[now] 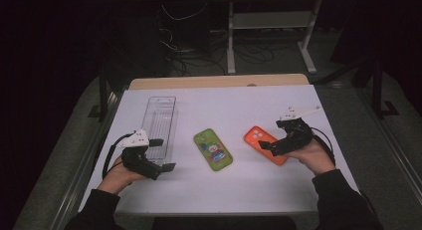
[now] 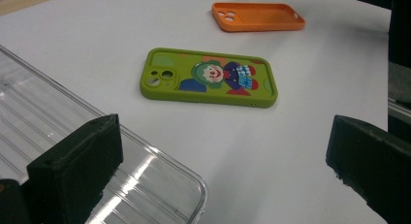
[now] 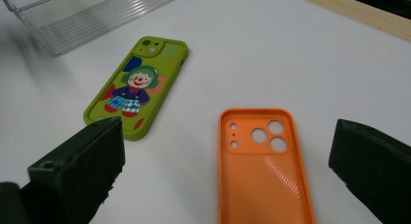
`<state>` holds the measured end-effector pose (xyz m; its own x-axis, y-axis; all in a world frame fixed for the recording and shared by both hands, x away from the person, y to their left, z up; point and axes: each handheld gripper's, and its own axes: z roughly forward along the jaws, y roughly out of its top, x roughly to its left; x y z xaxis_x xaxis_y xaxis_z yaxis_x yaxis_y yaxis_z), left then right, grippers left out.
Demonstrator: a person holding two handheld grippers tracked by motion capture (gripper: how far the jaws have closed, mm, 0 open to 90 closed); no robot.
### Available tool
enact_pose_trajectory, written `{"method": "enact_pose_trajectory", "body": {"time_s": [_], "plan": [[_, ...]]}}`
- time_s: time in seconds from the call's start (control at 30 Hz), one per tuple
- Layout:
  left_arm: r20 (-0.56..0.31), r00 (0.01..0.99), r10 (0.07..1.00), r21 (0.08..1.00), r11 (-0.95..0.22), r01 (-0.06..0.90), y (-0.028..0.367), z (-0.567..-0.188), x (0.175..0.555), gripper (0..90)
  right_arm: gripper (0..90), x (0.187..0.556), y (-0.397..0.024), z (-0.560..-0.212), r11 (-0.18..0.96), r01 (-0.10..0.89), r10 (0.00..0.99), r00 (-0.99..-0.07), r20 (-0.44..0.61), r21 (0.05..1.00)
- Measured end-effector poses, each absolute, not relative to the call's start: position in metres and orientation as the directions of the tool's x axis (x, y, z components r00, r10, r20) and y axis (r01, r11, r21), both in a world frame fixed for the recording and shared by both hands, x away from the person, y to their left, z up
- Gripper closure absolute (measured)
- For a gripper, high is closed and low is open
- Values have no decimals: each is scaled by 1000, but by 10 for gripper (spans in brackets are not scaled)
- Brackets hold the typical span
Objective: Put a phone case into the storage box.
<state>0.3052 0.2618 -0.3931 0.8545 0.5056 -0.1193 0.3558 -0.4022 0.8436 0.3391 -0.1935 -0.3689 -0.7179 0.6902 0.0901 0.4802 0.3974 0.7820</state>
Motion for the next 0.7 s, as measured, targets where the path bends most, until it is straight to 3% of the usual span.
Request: {"method": "enact_pose_trajectory", "body": {"time_s": [0.7], "plan": [[-112,859,500,840,-414,350,262,-393,306,0,0,375,-190,-353,388,484,725,-686,65,784]]}}
